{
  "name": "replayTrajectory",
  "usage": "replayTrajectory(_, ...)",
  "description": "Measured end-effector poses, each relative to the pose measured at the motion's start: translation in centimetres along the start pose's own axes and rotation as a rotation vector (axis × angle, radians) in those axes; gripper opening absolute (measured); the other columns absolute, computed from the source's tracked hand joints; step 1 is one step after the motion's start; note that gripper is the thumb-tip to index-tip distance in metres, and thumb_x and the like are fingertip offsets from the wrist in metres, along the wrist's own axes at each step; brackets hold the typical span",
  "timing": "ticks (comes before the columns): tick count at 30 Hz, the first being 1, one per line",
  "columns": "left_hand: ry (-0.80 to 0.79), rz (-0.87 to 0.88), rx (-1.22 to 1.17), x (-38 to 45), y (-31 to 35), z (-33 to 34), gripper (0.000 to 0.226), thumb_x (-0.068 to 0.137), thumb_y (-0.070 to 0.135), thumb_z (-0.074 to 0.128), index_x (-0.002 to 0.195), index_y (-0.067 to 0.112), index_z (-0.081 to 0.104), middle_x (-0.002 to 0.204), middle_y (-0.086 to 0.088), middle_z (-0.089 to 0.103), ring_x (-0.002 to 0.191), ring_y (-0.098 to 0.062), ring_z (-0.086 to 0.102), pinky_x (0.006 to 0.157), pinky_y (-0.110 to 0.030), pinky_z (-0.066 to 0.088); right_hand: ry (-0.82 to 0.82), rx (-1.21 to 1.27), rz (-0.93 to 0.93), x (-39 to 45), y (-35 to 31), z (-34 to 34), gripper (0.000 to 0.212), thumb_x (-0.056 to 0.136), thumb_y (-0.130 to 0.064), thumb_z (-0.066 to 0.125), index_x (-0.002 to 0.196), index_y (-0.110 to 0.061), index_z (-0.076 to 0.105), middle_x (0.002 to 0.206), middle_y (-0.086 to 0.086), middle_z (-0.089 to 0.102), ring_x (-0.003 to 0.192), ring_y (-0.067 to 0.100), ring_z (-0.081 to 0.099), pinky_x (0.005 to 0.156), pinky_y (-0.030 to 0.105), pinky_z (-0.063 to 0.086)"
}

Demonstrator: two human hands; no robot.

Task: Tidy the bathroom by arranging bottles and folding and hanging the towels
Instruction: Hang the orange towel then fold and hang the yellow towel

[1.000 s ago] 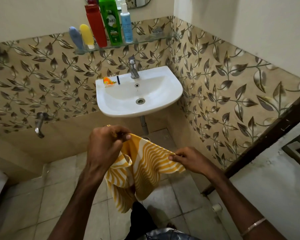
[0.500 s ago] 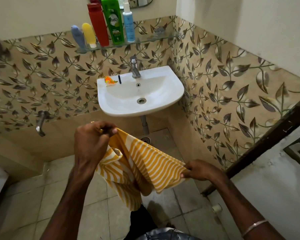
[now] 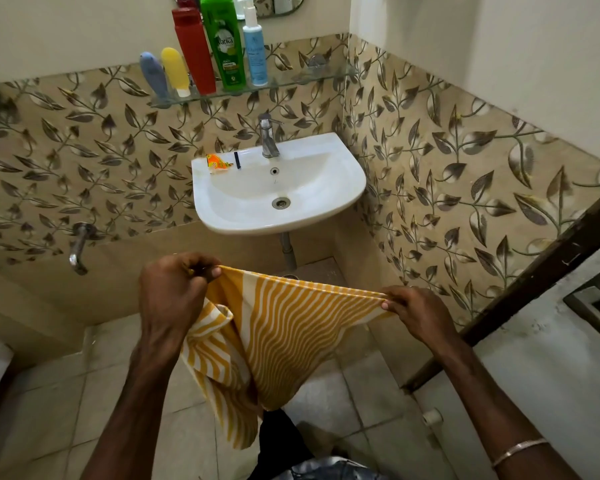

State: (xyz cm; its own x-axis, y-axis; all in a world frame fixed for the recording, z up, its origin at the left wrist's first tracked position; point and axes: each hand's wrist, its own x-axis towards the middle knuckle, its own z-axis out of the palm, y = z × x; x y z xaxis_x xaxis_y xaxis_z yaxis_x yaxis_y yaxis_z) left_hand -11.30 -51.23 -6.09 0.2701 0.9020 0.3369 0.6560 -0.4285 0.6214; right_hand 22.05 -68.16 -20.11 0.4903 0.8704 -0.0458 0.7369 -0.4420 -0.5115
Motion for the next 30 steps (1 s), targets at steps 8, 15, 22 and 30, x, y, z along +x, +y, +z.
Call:
replayTrajectory(8,-0.029,-0.075,0.007,0.0,-1.0,0.2,0.019,0.079,0.004,0.075,0.091,0.019,0.081,0.081,0.006,0.074,0.076,-0.011,0.066,0.065,-0.014,0.043,0.196,0.020,0.018,0.0,-0.1,-0.3,0.017,0.092,-0.028,0.070,0.102,-0.017,0.077,0.109,0.005,0.054,0.088,0.013,0.054,0.065,0.021,0.044)
replayTrajectory(15,-0.033,-0.148,0.004,0.8,-0.7,1.1,0.013,0.084,0.030,0.077,0.093,0.021,0.080,0.084,0.006,0.073,0.078,-0.012,0.066,0.064,-0.021,0.045,0.131,0.002,0.179,0.7,0.1,-1.4,0.015,0.096,-0.027,0.064,0.099,-0.015,0.071,0.106,0.010,0.069,0.086,0.017,0.057,0.064,0.025,0.042)
replayTrajectory(22,0.150,-0.263,0.053,1.0,-1.4,3.0,0.041,0.087,0.052,0.067,0.086,0.012,0.077,0.075,-0.014,0.073,0.076,-0.033,0.067,0.066,-0.033,0.042,-0.343,0.455,0.180,-1.3,-2.1,-2.1,0.019,0.092,-0.010,0.065,0.096,-0.026,0.075,0.099,-0.001,0.072,0.087,0.024,0.069,0.060,0.031,0.059)
replayTrajectory(30,-0.030,-0.439,-0.471,0.2,1.0,6.5,0.033,0.083,0.040,0.077,0.067,0.014,0.066,0.069,0.000,0.067,0.067,-0.012,0.060,0.068,-0.026,0.045,-0.564,0.638,-0.169,-2.1,-8.3,-1.9,0.024,0.087,-0.006,0.073,0.108,-0.017,0.076,0.103,0.005,0.077,0.098,0.023,0.073,0.090,0.041,0.059)
